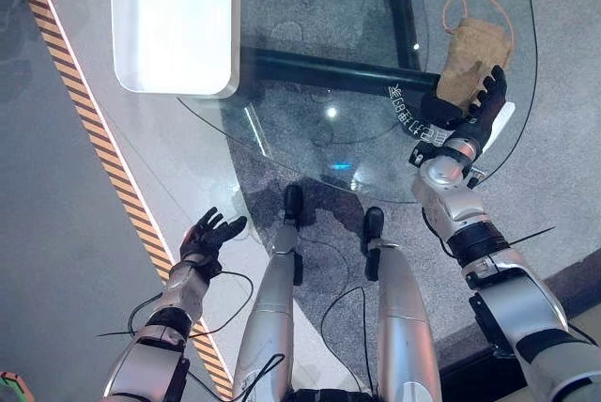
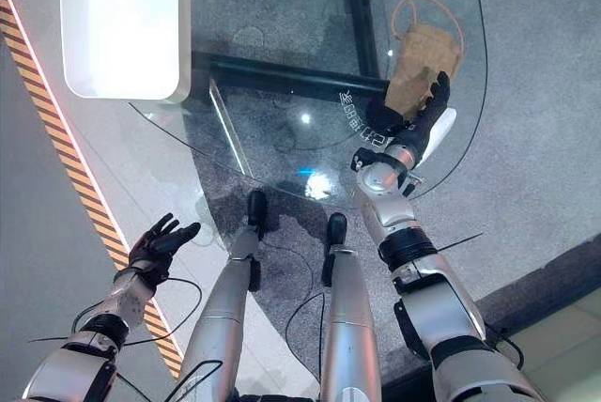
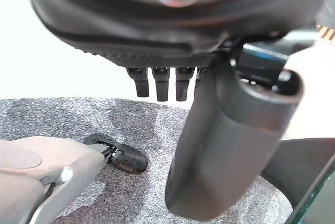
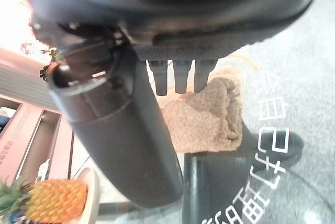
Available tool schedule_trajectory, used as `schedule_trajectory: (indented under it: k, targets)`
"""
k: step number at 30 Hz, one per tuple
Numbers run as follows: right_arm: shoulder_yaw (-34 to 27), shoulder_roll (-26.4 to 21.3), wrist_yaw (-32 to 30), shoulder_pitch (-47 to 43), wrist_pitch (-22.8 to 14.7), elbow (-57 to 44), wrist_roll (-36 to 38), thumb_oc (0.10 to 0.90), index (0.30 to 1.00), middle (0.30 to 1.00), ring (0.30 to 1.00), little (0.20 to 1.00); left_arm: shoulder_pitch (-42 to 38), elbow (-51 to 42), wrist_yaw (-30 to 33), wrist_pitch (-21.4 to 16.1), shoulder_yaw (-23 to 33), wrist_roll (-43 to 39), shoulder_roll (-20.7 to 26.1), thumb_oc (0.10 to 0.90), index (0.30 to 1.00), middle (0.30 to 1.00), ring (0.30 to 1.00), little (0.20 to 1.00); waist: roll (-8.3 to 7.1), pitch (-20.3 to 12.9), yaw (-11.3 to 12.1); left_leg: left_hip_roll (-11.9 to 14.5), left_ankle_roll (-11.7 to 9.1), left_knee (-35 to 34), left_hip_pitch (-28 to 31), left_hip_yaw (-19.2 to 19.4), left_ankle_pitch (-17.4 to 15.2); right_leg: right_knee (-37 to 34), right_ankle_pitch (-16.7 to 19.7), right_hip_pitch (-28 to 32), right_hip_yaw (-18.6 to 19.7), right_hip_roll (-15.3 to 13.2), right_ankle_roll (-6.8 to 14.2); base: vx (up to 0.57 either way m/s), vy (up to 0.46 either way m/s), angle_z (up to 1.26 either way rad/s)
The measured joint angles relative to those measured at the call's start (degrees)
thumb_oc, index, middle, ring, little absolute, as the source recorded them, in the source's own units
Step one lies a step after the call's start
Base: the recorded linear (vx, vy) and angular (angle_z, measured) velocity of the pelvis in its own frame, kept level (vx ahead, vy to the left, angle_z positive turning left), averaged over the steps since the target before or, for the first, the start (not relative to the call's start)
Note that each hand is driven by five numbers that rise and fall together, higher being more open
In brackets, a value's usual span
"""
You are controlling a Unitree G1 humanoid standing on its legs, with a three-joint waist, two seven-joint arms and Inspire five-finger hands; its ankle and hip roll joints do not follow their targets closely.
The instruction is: Wipe the table with a cloth and put it in the basket.
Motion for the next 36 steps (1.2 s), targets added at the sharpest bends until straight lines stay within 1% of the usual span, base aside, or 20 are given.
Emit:
schedule_trajectory:
  k: [2,7,11,14,18,23,33,36]
  targets:
    - [-0.05,-0.01,-1.55,-1.46,1.35,2.44,-1.56,0.800,0.900,0.900,0.900,0.900,-0.07,0.02,0.00,-0.03,-0.92,0.00,0.00,0.800,0.900,0.900,0.900,0.900,0.02,0.01,0.64,-0.02,0.02,0.00,0.00,0.00,0.07,0.04,-0.02,0.00,0.00,-0.02,-0.01,0.00,0.000,0.00]
    - [0.20,0.32,-2.06,-3.34,3.80,5.84,-5.63,0.800,0.900,0.900,0.900,0.900,-0.08,0.12,0.05,-0.07,-2.03,0.00,-0.09,0.800,0.900,0.900,0.900,0.900,0.04,0.02,1.06,-0.15,0.03,-0.07,0.00,-0.13,0.36,0.19,-0.04,0.04,-0.11,-0.14,-0.01,0.00,0.002,0.01]
    - [1.00,0.38,-2.34,-3.84,4.49,7.91,-7.54,0.800,0.900,0.900,0.900,0.900,-0.10,0.17,0.04,-0.08,-2.06,0.00,-0.09,0.800,0.900,0.900,0.900,0.900,0.06,0.03,1.05,-0.23,-0.07,-0.09,0.00,-0.22,0.35,0.53,-0.07,-0.07,-0.15,-0.23,-0.03,0.00,0.000,0.00]
    - [1.01,0.41,-2.35,-3.84,4.50,9.21,-7.67,0.800,0.900,0.900,0.900,0.900,-0.11,0.16,0.05,-0.08,-2.14,-0.01,-0.09,0.800,0.900,0.900,0.900,0.900,0.07,0.03,1.03,-0.32,-0.08,-0.09,0.00,-0.26,0.35,0.92,-0.18,-0.23,-0.15,-0.33,-0.11,0.00,0.000,0.00]
    - [1.01,0.43,-3.74,-3.84,4.97,9.91,-8.68,0.800,0.900,0.900,0.900,0.900,-0.19,0.15,0.09,-0.09,-3.69,-0.01,-0.08,0.800,0.900,0.900,0.900,0.900,0.15,0.03,1.02,-0.37,-0.08,-0.90,0.11,-0.28,0.35,0.91,-0.18,-0.45,-0.22,-0.43,-0.13,0.00,0.000,0.00]
    - [0.88,1.44,-4.68,-4.12,4.28,12.17,-8.74,0.800,0.900,0.900,0.900,0.900,-0.40,0.15,0.13,-0.09,-4.14,-0.01,-0.26,0.800,0.900,0.900,0.900,0.900,0.17,0.03,1.01,-0.39,-0.10,-0.97,0.19,-0.27,0.54,0.92,-0.39,-0.42,-0.21,-0.45,-0.12,0.00,0.000,0.00]
    - [0.81,2.07,-4.29,-4.72,-0.15,16.83,-8.64,0.800,0.900,0.900,0.900,0.900,-2.70,0.47,0.19,-0.08,-4.25,-0.07,-0.27,0.800,0.900,0.900,0.900,0.900,0.23,0.04,0.95,-0.45,-0.11,-1.12,0.18,-0.27,0.57,0.94,-0.64,-0.44,-0.24,-0.54,-0.07,0.00,0.000,0.00]
    - [0.83,2.07,-3.73,-4.73,-0.59,17.01,-8.64,0.800,0.900,0.900,0.900,0.900,-2.70,0.49,0.19,-0.05,-4.27,-0.96,-0.27,0.800,0.900,0.900,0.900,0.900,0.25,0.04,0.93,-0.46,-0.11,-1.20,0.18,-0.27,0.57,0.94,-0.68,-0.46,-0.25,-0.55,-0.08,0.00,0.000,0.00]
